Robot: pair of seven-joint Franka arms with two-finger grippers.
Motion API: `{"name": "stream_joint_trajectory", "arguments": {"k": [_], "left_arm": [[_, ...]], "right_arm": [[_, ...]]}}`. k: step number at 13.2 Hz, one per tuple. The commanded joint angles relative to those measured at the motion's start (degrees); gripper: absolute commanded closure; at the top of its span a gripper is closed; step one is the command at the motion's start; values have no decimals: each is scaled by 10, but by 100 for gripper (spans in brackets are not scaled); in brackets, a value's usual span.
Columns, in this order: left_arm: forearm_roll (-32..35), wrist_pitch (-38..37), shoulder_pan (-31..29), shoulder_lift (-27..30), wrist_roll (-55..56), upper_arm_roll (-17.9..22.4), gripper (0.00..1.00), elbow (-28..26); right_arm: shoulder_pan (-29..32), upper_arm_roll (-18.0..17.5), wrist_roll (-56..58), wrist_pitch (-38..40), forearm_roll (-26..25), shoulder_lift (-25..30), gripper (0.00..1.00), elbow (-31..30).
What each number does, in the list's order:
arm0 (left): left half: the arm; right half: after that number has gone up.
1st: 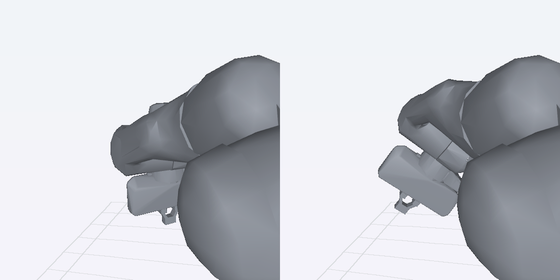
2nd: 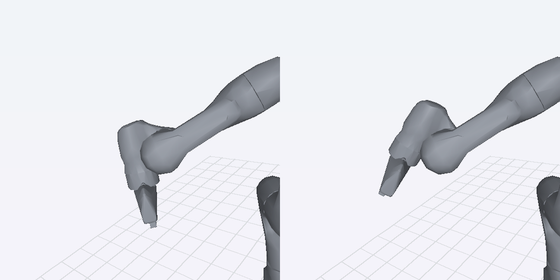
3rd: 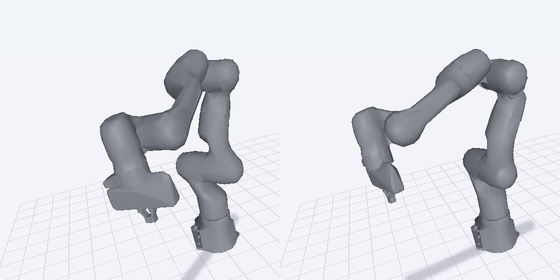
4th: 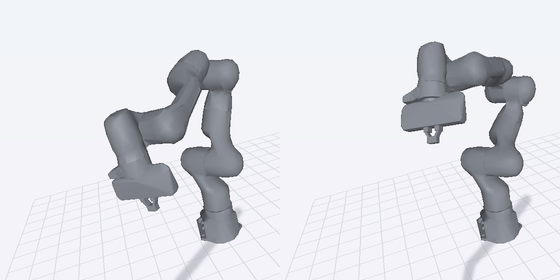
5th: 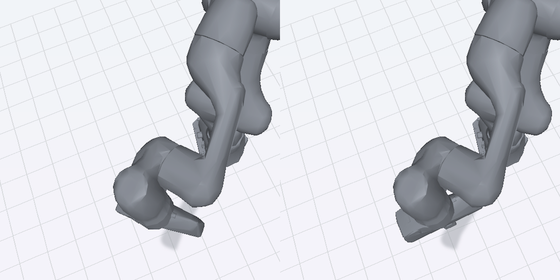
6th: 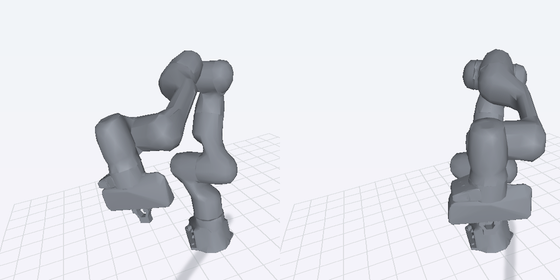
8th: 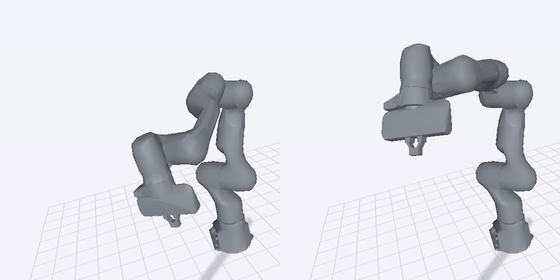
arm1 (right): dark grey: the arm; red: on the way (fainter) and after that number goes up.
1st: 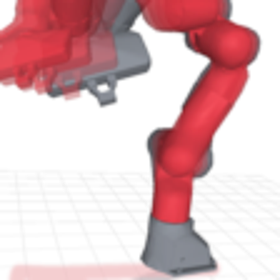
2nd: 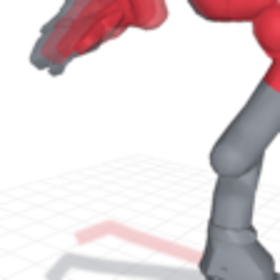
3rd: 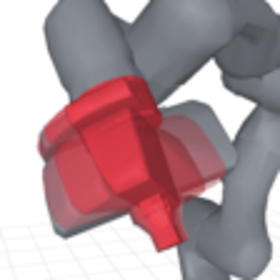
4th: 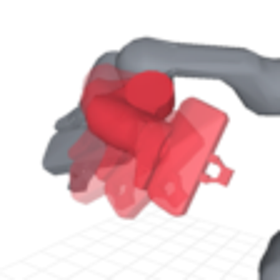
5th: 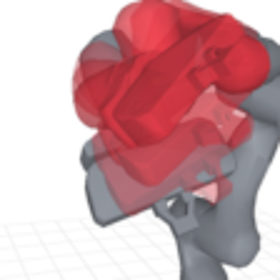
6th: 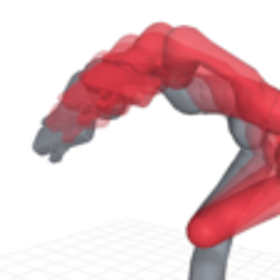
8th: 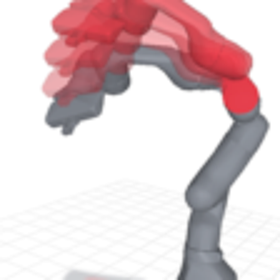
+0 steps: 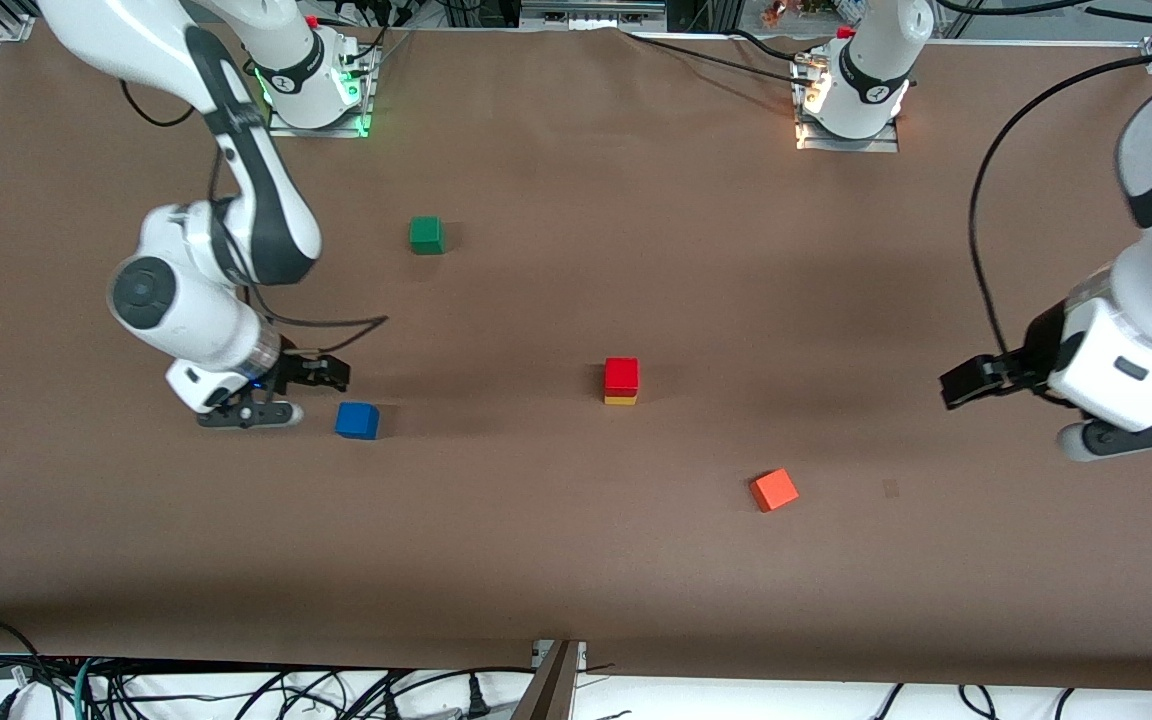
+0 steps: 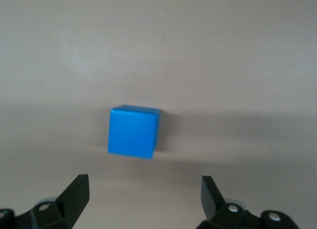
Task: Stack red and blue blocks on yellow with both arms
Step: 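Grasp the blue cube with the right gripper while the left gripper withdraws, then carry the blue cube with the right gripper over the red cube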
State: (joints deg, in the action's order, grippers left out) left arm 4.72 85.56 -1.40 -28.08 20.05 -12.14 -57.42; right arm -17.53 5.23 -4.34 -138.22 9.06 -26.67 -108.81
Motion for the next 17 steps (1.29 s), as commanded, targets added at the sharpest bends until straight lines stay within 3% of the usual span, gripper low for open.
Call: {"name": "stream_joint_trajectory", "arguments": {"k": [1,3,5,7,9,11,13,17], "left_arm": [[-28,-19,-12,62,-40,-3,0,-66],[-34,-7,-17,134,-40,-1,0,-158],[-38,6,-12,175,-40,10,0,-211],[-86,14,-1,206,-41,44,0,-254],[-98,35,9,228,-63,60,0,-290],[-92,39,4,220,-62,60,0,-287],[-89,39,5,209,-62,56,0,-284],[-57,40,7,193,-62,54,0,-263]], "right_arm": [[0,-8,-15,-70,13,-50,1,0],[0,-8,-15,-90,21,-65,2,7],[0,-8,-14,-100,24,-85,14,21],[2,-8,-6,-93,25,-85,46,32],[0,-8,-1,-26,25,-81,70,72],[-4,-8,-9,95,25,-79,72,148],[-47,-7,-68,208,11,-73,72,230],[-152,-6,-232,261,-5,-80,71,298]]}}
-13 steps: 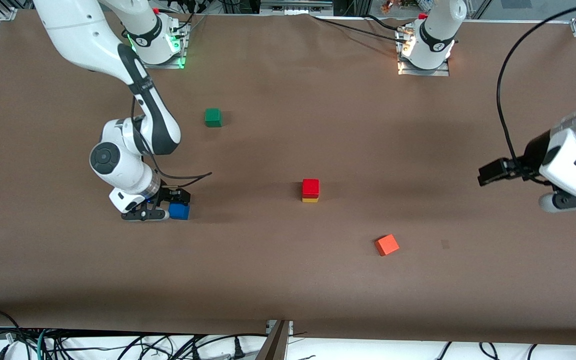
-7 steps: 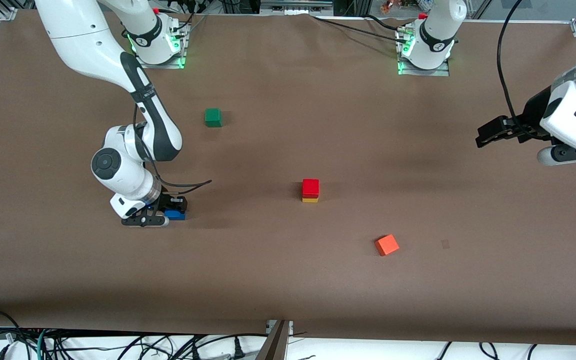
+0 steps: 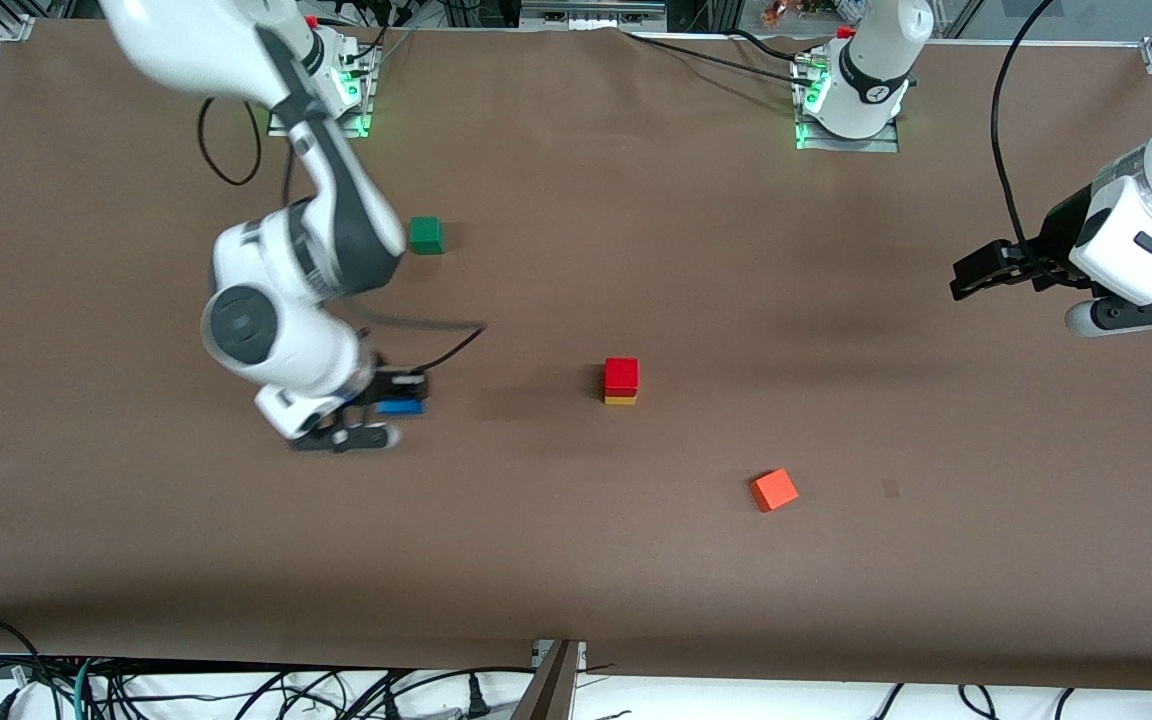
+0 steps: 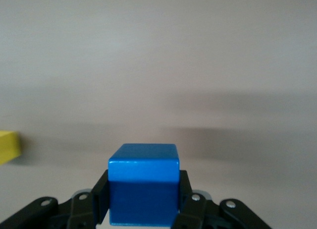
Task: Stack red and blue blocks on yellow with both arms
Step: 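Carry the blue cube with the right gripper over the red cube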
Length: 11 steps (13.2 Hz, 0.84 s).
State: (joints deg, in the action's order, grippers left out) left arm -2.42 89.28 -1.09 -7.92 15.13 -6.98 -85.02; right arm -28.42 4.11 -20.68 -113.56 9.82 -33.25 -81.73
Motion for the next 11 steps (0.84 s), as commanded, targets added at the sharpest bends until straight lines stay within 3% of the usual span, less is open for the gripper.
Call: {"name": "stream_joint_trajectory", "arguments": {"k": [1,5,8,11], "left_arm": [[13,3,0,-11,-14,2,0,15],[12,4,-2,-12,-13,3,0,16],[10,5,5,-16,-11,2,0,16],[14,5,3,-25,-14,3,0,42]], "right_arm": [[-67,5,-115,13,-20,-24,69,43],[-151,7,-250,12,-29,-94,67,148],[-168,8,-278,2,-28,-152,67,235],[-189,9,-300,-52,-28,-179,67,252]]}}
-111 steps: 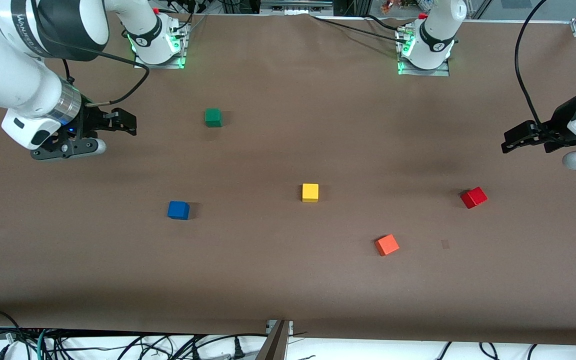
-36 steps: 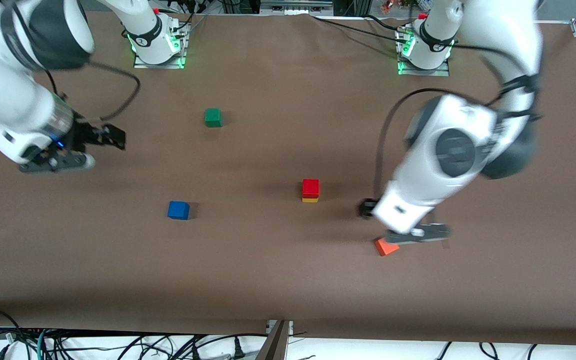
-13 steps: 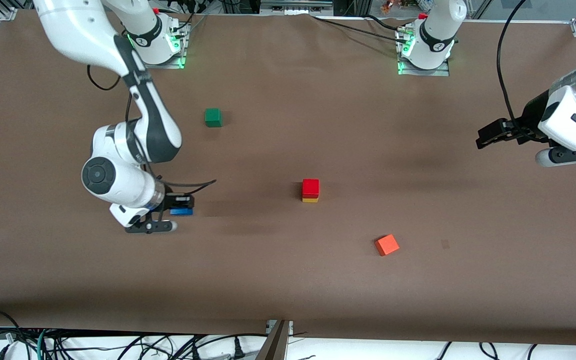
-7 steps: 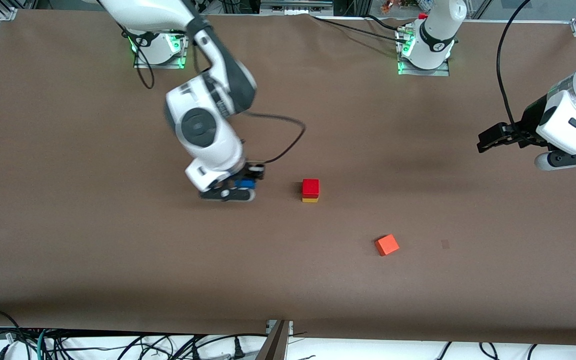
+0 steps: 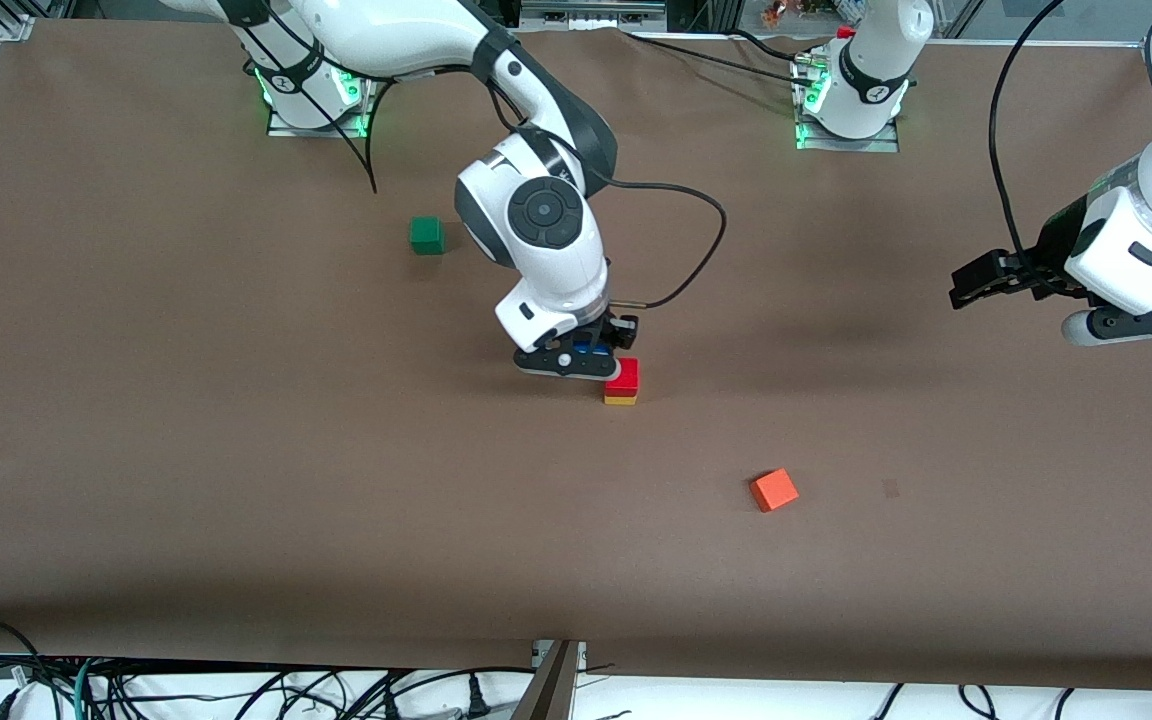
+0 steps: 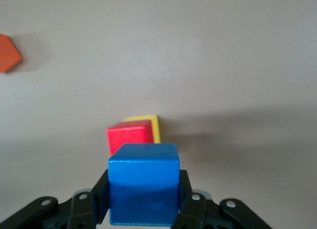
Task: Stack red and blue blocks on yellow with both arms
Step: 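Carry the blue cube with the right gripper over the red cube, then lower the blue cube onto the red cube and open the right gripper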
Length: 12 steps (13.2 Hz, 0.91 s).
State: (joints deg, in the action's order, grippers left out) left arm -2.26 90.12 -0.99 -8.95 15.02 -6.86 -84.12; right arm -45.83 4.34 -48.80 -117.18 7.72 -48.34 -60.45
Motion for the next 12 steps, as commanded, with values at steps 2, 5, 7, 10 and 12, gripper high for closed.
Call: {"name": "stream_joint_trajectory", "arguments": {"k": [2,5,7,10,12], "left_arm": [[13,-4,3,-16,-13,2,0,33],[12,-5,1,-16,-13,1,0,33],[12,-5,1,-16,-13,1,0,33],[12,-5,3,-16,-12,1,0,33],[12,-5,3,-17,-12,1,0,33]], "right_arm": [[-22,8,-19,-28,-10,-35,65,39],[-30,1,-8,-31,-74,-43,65,39],[-38,4,-8,-31,-82,-47,65,39],[-38,5,-8,-47,-84,-52,65,39],[-39,5,-6,-56,-87,-54,64,39]]}}
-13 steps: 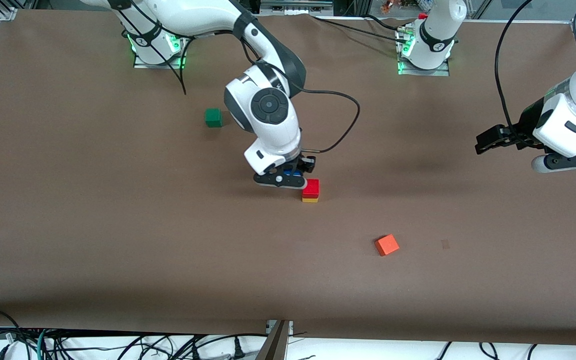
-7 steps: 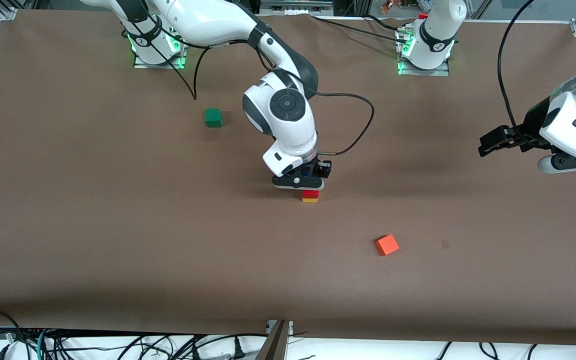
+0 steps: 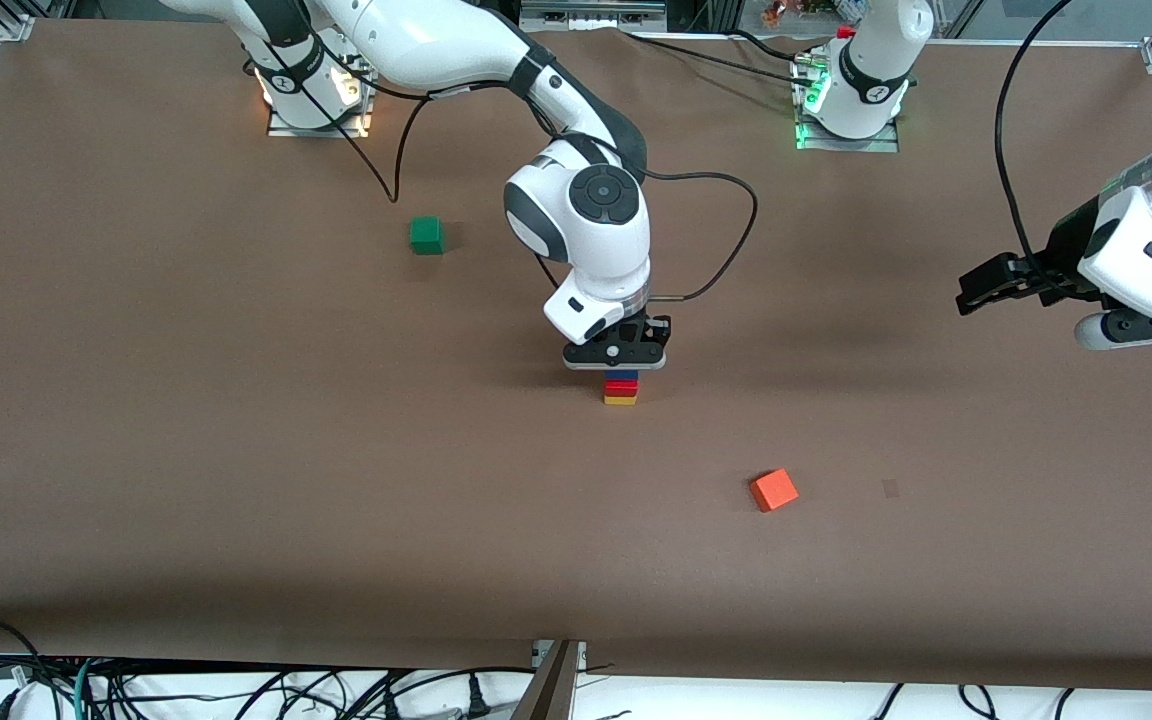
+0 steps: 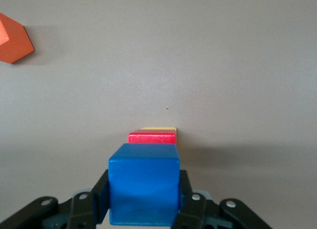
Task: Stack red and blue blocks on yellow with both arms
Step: 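Lower the blue cube onto the red cube and open the right gripper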
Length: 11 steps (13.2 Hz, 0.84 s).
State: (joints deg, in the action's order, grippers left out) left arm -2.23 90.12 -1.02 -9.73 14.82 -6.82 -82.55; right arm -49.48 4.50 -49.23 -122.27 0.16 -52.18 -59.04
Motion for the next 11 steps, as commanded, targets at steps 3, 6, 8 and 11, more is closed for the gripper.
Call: {"name": "stream_joint_trajectory", "arguments": {"k": [3,6,8,11], "left_arm": [[11,-5,3,-10,-10,1,0,18],[11,-5,4,-11,-9,1,0,18],[10,-5,5,-11,-9,1,0,19],[10,-5,4,-12,-9,1,0,19]], "right_arm": [[-4,3,-2,-7,-18,-20,64,25],[-7,3,-5,-10,-19,-21,58,25],[-7,4,-4,-10,-19,-20,43,25],[-6,5,-3,-12,-19,-20,15,25]]}}
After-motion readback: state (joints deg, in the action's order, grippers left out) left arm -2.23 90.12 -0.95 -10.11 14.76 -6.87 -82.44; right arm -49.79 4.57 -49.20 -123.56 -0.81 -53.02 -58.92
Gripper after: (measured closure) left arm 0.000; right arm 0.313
